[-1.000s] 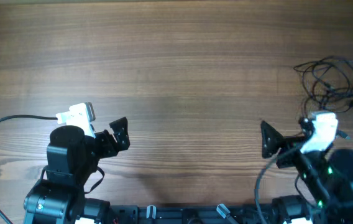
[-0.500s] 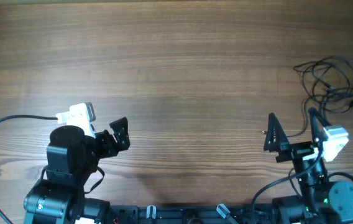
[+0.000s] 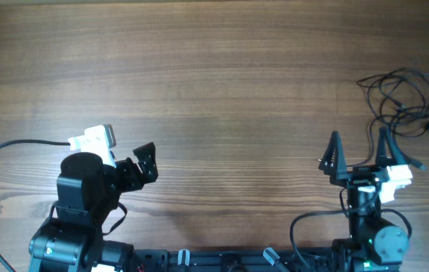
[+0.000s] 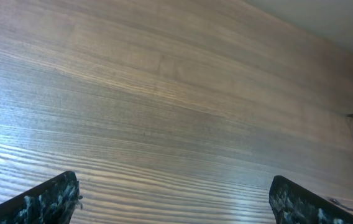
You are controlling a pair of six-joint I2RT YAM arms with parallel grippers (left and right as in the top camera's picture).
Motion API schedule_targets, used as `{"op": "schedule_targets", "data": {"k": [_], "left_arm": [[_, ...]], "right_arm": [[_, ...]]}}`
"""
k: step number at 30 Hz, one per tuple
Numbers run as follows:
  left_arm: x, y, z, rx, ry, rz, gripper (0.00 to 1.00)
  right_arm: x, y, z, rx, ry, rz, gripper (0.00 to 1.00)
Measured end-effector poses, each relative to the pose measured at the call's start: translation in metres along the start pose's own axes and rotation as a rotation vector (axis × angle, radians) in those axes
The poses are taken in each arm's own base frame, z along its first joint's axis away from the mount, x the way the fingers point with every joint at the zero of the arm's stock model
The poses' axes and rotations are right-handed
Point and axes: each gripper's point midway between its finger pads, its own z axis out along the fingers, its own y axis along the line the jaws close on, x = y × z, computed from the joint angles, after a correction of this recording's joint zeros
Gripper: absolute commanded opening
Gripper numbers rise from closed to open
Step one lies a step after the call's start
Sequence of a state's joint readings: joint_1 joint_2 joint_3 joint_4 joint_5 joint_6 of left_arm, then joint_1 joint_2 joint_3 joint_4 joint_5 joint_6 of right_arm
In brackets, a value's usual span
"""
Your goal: Untangle cables
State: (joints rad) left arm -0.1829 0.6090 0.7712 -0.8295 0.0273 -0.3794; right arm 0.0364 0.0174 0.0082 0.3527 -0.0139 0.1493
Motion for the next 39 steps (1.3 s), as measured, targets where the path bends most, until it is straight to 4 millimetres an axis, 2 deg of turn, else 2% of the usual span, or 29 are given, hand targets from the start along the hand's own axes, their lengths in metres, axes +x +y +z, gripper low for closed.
{"op": "schedule_targets", "data": {"k": [3, 4, 6, 9, 39], "left_arm": [[0.000, 0.000, 0.000, 0.000, 0.000, 0.000, 1.00], [0.000, 0.000, 0.000, 0.000, 0.000, 0.000, 1.00], [0.000, 0.000, 0.000, 0.000, 0.000, 0.000, 1.00], [0.000, 0.000, 0.000, 0.000, 0.000, 0.000, 1.00], [0.000, 0.000, 0.000, 0.000, 0.000, 0.000, 1.00]], "right_arm": [[0.018, -0.003, -0.001, 0.010, 0.074, -0.079, 1.00], [0.029, -0.005, -0.002, 0.014, 0.124, -0.097, 1.00], [0.067, -0.010, -0.010, 0.026, 0.275, -0.126, 1.00], [0.084, -0.013, -0.015, 0.024, 0.352, -0.157, 1.00], [0.085, -0.010, -0.015, 0.001, 0.352, -0.198, 1.00]]}}
